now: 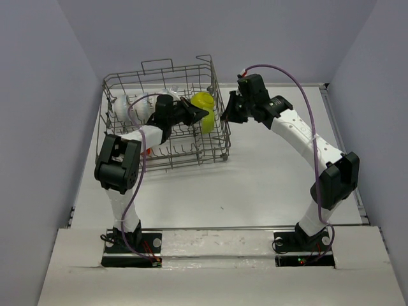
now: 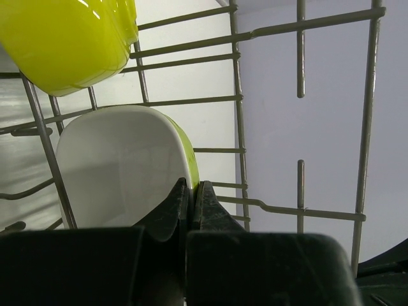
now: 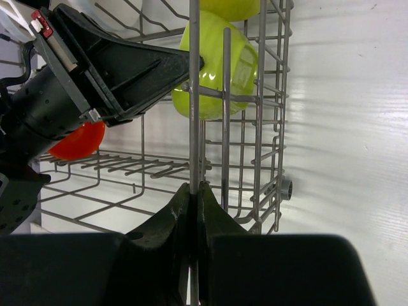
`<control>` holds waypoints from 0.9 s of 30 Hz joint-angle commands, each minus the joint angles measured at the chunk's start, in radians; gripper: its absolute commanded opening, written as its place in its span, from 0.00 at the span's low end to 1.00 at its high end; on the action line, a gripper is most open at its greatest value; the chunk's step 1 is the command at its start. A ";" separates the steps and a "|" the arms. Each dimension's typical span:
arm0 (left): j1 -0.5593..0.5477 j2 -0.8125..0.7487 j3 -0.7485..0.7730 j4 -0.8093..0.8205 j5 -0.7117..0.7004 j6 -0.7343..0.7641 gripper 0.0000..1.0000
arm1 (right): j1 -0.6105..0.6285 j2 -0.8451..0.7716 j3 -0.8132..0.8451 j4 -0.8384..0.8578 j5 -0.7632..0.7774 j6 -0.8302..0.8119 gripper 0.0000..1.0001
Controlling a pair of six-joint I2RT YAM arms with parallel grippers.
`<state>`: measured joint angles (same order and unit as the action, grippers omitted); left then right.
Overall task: Load the bowls into the dish rack
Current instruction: Place the upside down bowl on the dish rack.
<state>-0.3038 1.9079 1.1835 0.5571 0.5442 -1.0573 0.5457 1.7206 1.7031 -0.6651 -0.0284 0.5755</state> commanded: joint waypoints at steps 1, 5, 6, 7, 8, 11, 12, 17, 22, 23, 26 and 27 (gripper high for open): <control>0.065 -0.018 0.016 -0.189 -0.156 0.178 0.00 | 0.000 -0.019 -0.025 -0.034 0.024 -0.046 0.01; 0.065 -0.026 0.025 -0.204 -0.154 0.189 0.00 | 0.000 -0.029 -0.039 -0.036 0.105 -0.029 0.01; 0.065 -0.027 0.033 -0.210 -0.156 0.197 0.00 | 0.000 -0.035 -0.049 -0.036 0.117 -0.017 0.01; 0.065 -0.032 0.037 -0.226 -0.159 0.201 0.00 | -0.009 -0.047 -0.057 -0.036 0.133 -0.013 0.01; 0.065 -0.032 0.042 -0.235 -0.159 0.209 0.00 | -0.009 -0.055 -0.062 -0.034 0.136 -0.005 0.01; 0.066 -0.043 0.051 -0.255 -0.176 0.224 0.00 | -0.021 -0.073 -0.085 -0.030 0.137 0.004 0.01; 0.066 -0.044 0.051 -0.258 -0.178 0.227 0.00 | -0.021 -0.075 -0.088 -0.030 0.137 0.004 0.01; 0.066 -0.047 0.070 -0.305 -0.202 0.255 0.00 | -0.032 -0.079 -0.102 -0.024 0.131 0.011 0.01; 0.066 -0.053 0.088 -0.362 -0.230 0.287 0.00 | -0.032 -0.076 -0.103 -0.021 0.127 0.011 0.01; 0.066 -0.055 0.097 -0.370 -0.240 0.293 0.00 | -0.032 -0.076 -0.102 -0.021 0.125 0.007 0.01; 0.066 -0.056 0.111 -0.407 -0.257 0.309 0.00 | -0.032 -0.075 -0.102 -0.021 0.125 0.009 0.01; 0.066 -0.056 0.119 -0.416 -0.268 0.319 0.00 | -0.032 -0.075 -0.102 -0.021 0.125 0.007 0.01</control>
<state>-0.3065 1.8946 1.2903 0.3370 0.4625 -0.9314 0.5510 1.6821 1.6257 -0.5842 -0.0082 0.6292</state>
